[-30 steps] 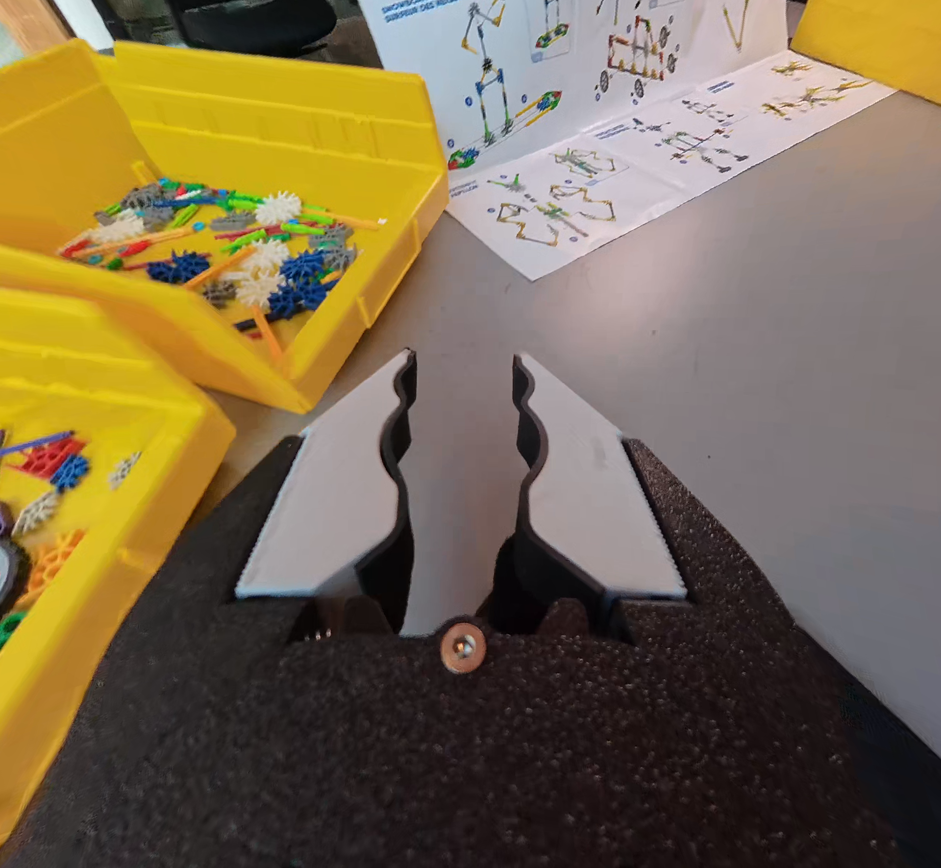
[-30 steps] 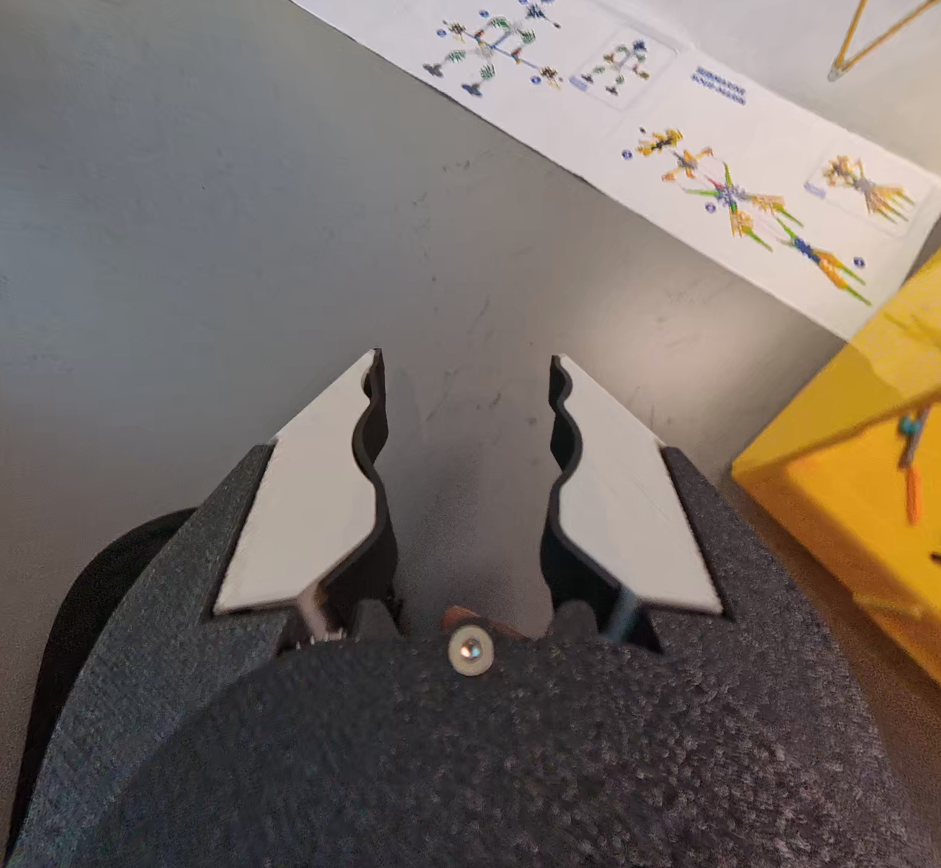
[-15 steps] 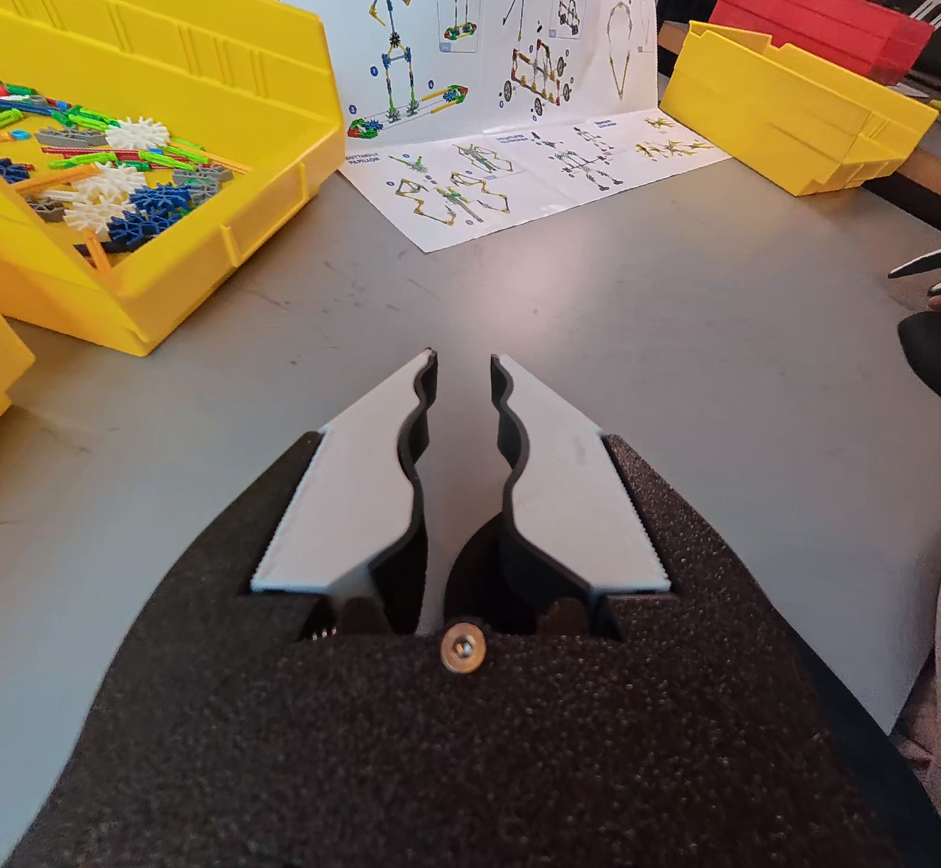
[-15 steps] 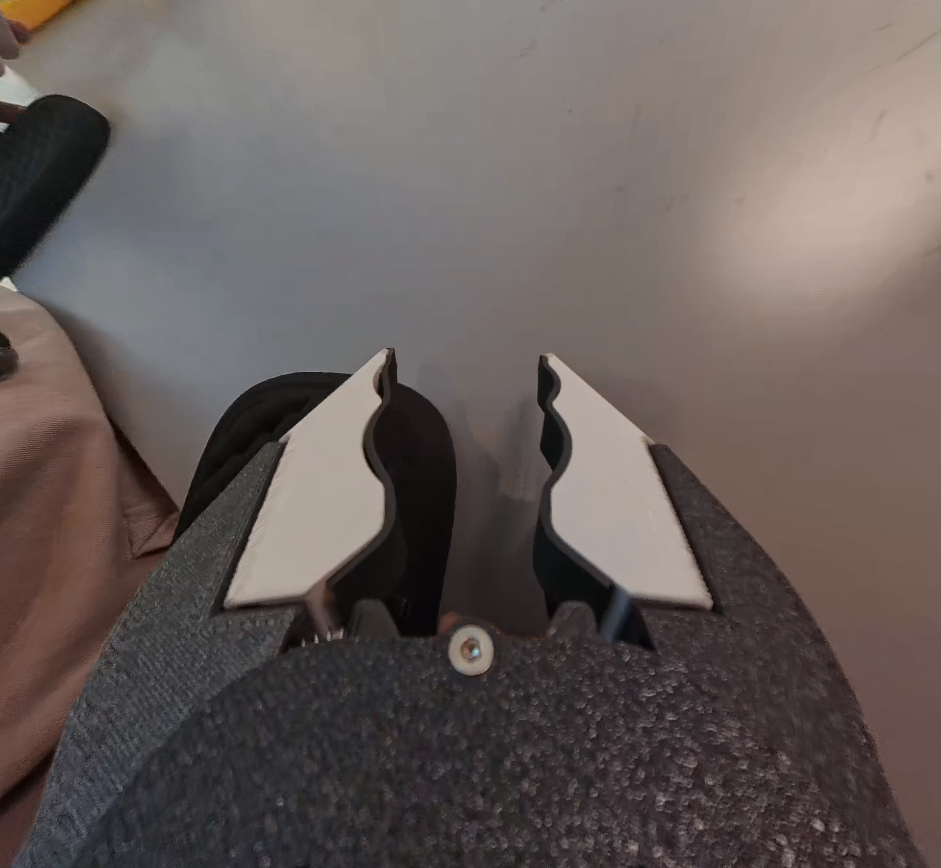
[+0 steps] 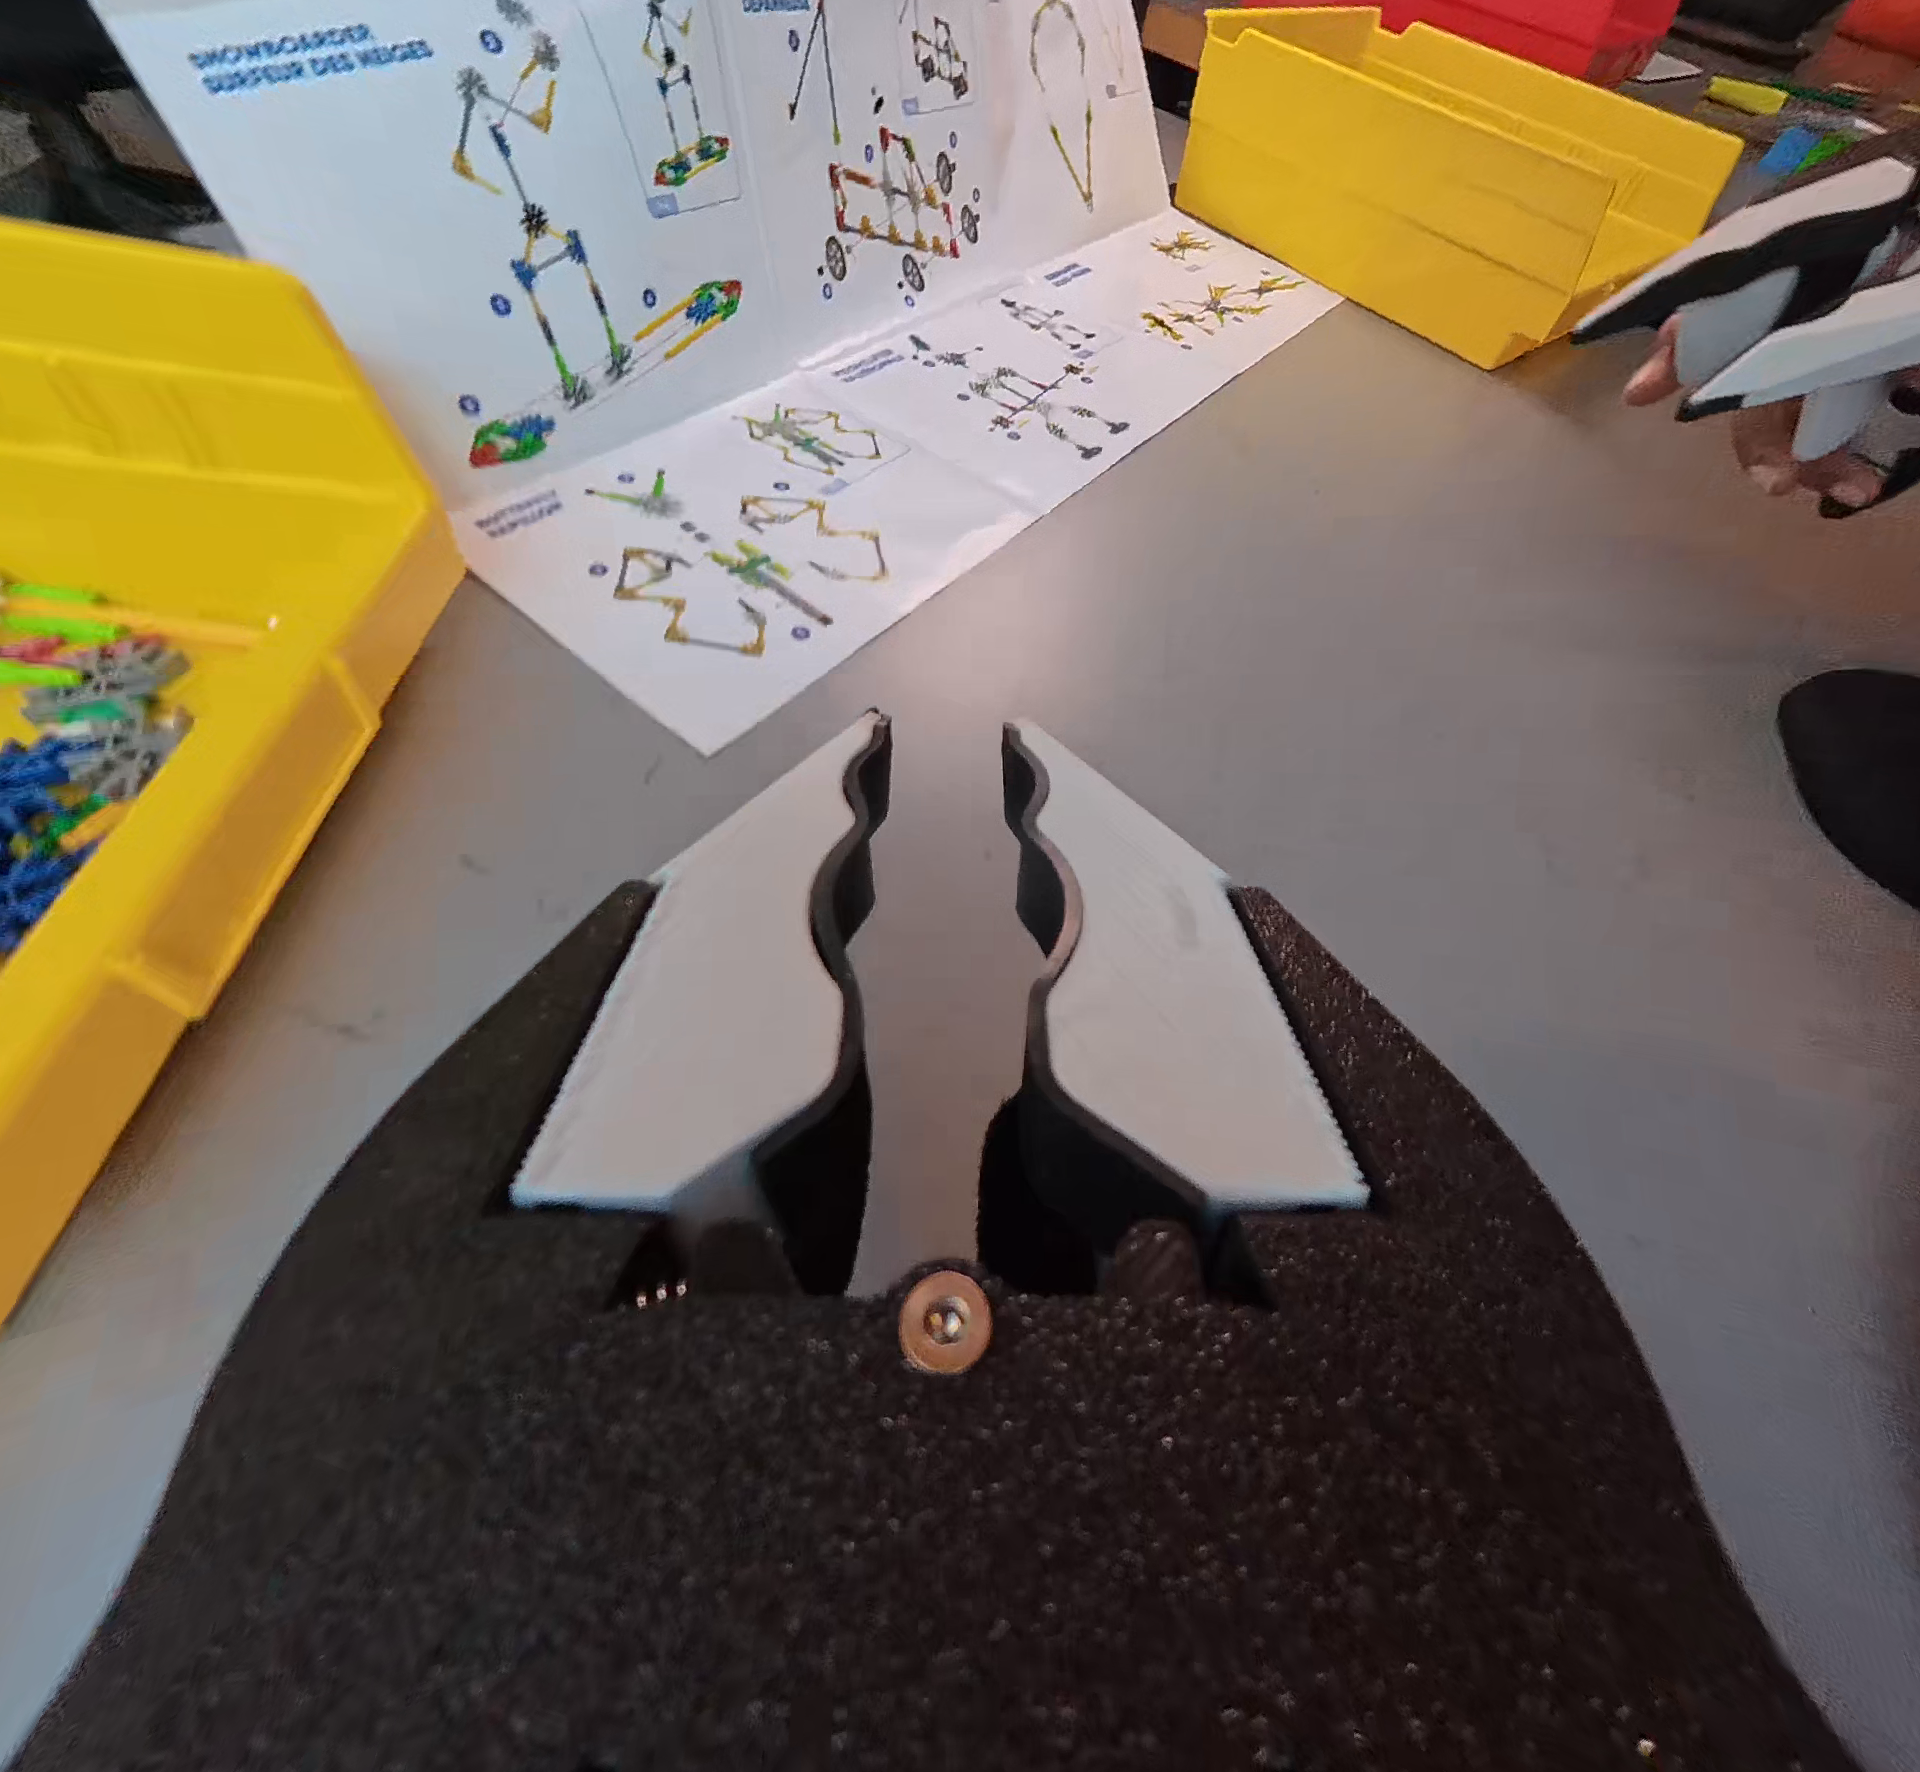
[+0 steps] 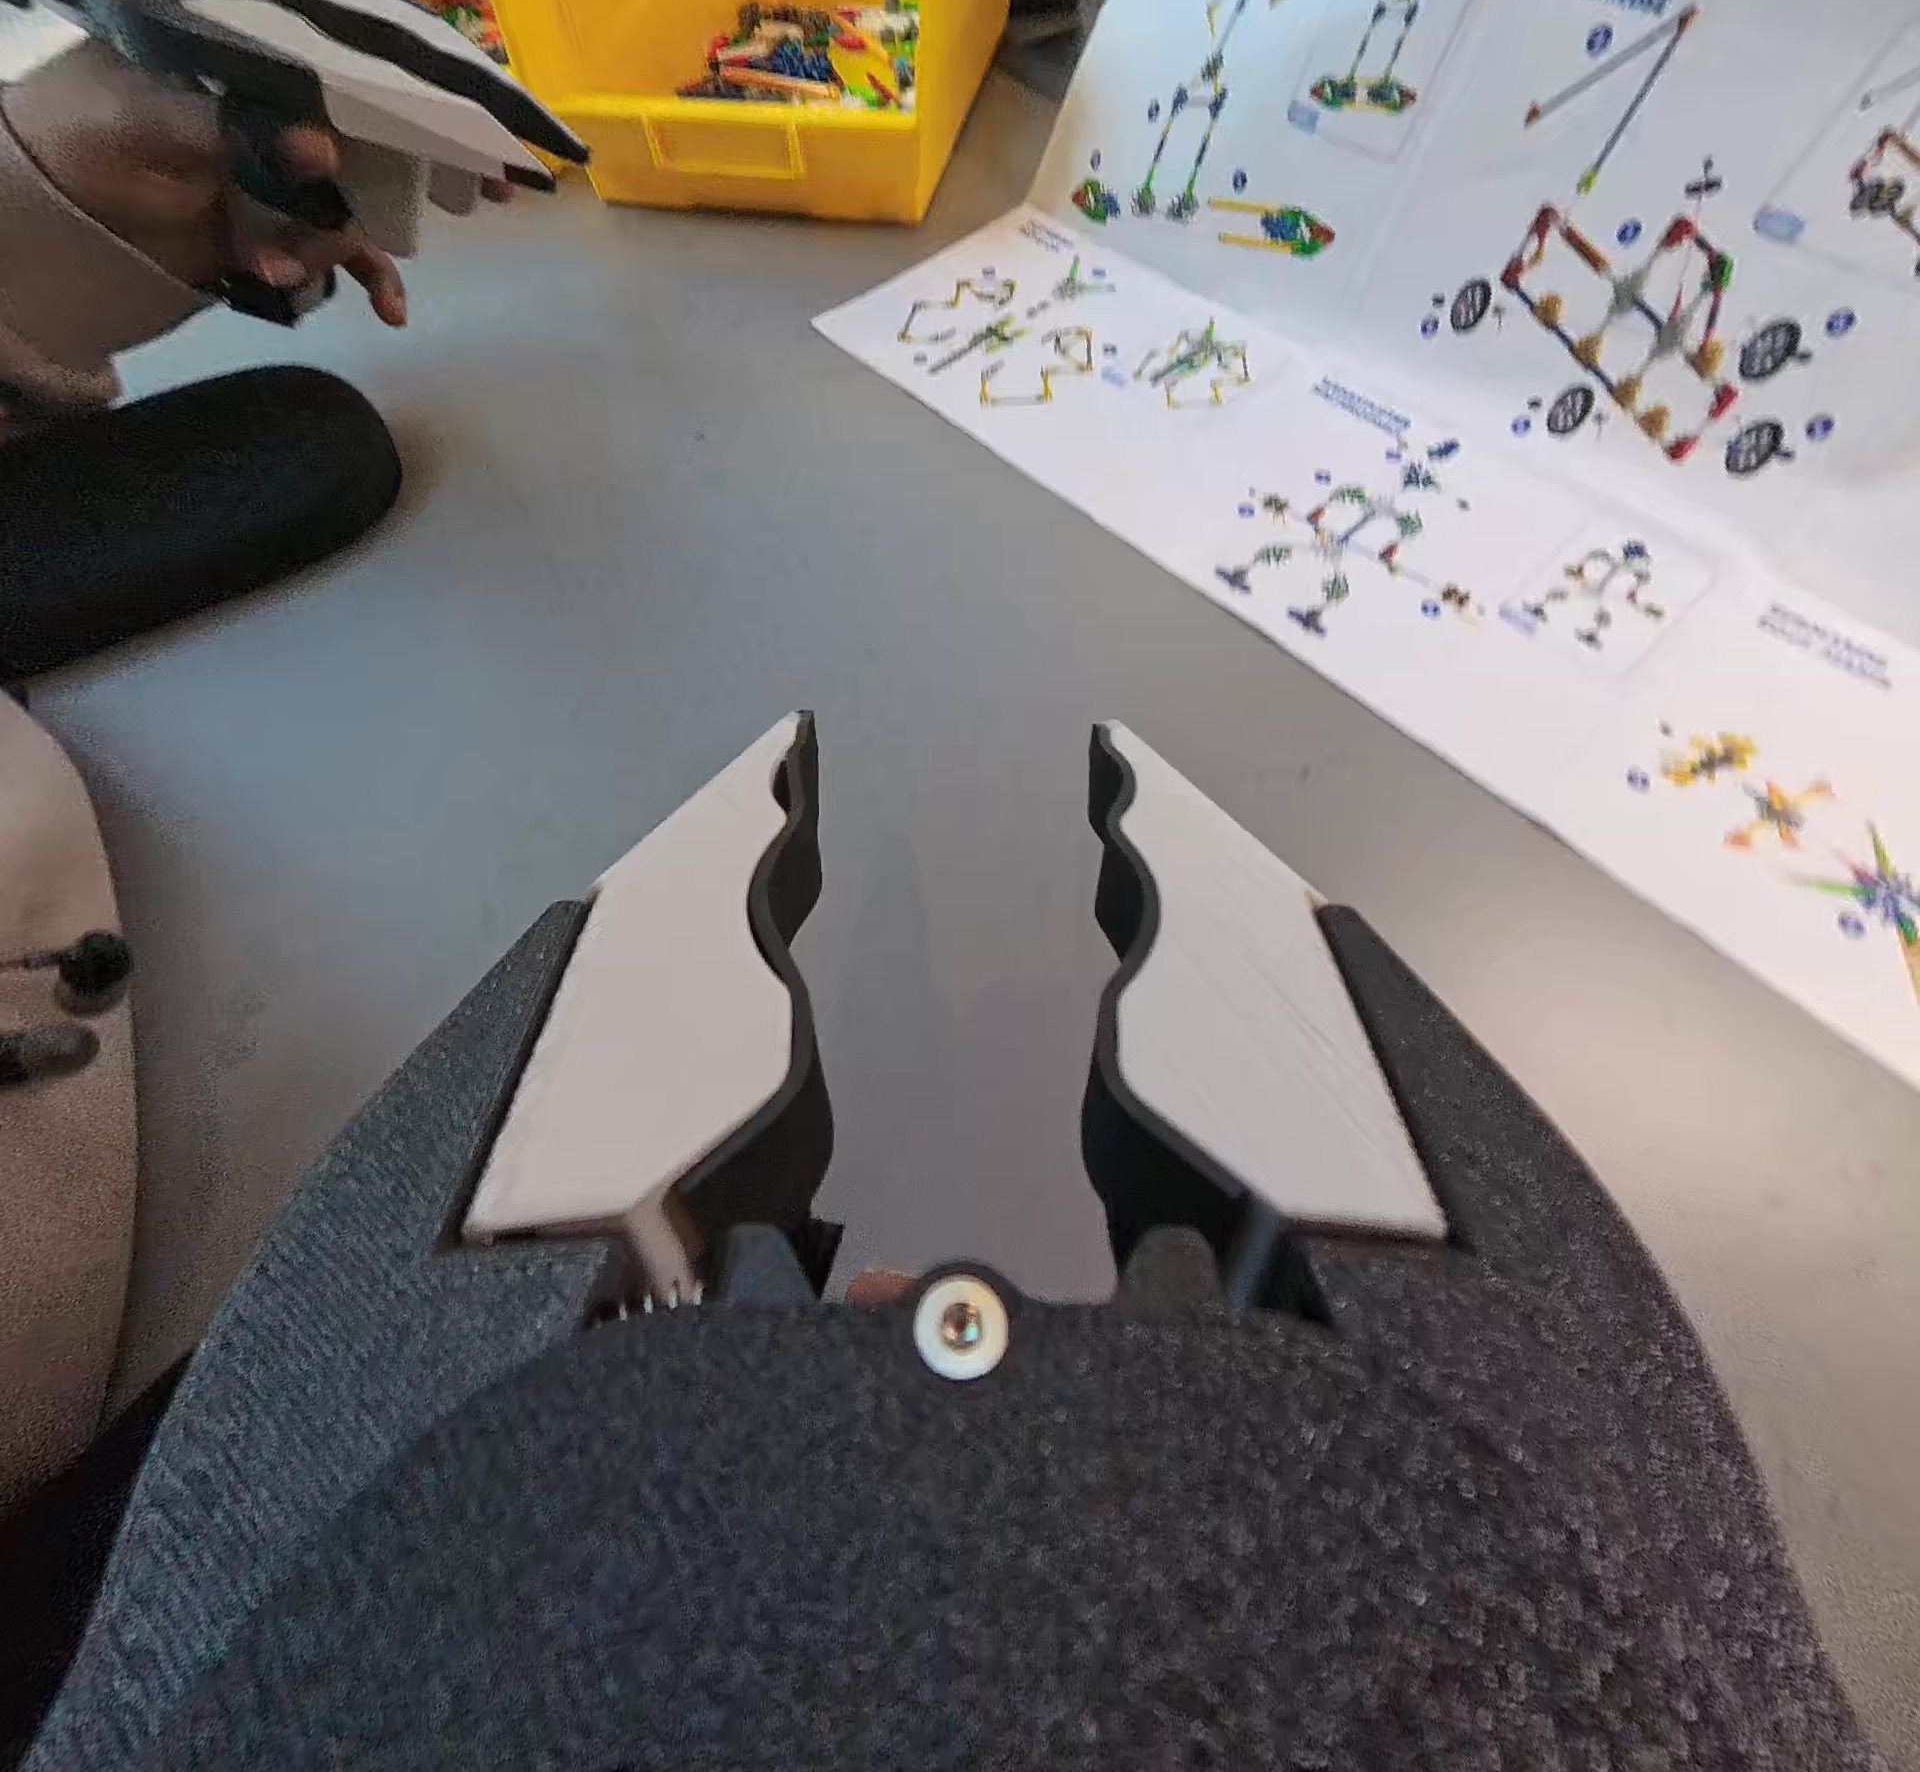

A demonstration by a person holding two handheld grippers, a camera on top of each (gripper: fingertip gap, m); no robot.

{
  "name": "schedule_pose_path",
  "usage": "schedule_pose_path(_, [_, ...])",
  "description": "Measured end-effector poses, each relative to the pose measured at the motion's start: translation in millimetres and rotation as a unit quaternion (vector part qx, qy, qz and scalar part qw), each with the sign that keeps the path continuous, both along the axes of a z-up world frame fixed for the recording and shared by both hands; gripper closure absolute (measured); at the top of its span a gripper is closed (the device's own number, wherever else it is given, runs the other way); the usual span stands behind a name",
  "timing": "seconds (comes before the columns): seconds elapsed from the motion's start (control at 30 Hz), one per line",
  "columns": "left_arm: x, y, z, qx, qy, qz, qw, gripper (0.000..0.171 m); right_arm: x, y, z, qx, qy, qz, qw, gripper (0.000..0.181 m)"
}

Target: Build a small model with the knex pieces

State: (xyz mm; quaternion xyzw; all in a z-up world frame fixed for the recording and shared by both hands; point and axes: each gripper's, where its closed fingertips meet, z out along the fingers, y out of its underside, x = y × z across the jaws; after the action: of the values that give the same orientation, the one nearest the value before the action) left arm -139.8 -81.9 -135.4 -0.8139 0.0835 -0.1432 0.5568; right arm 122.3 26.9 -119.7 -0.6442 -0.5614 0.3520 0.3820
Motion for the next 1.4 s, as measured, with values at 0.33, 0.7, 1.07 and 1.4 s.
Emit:
schedule_pose_path(0.33, [27, 146, 63, 0.142, -0.063, 0.020, 0.988, 0.150, -175, 68, 63, 0.031, 0.145, -0.033, 0.988, 0.130])
schedule_pose_path(0.7, [36, 135, 19, 0.130, -0.021, 0.012, 0.991, 0.149, -170, 102, 32, 0.014, 0.183, -0.125, 0.975, 0.128])
schedule_pose_path(1.07, [39, 137, 16, 0.118, 0.019, 0.070, 0.990, 0.148, -169, 94, 35, 0.001, 0.203, -0.092, 0.975, 0.130])
schedule_pose_path(1.4, [9, 85, 30, 0.100, 0.019, 0.107, 0.989, 0.133, -158, 82, 63, 0.039, 0.153, -0.070, 0.985, 0.126])
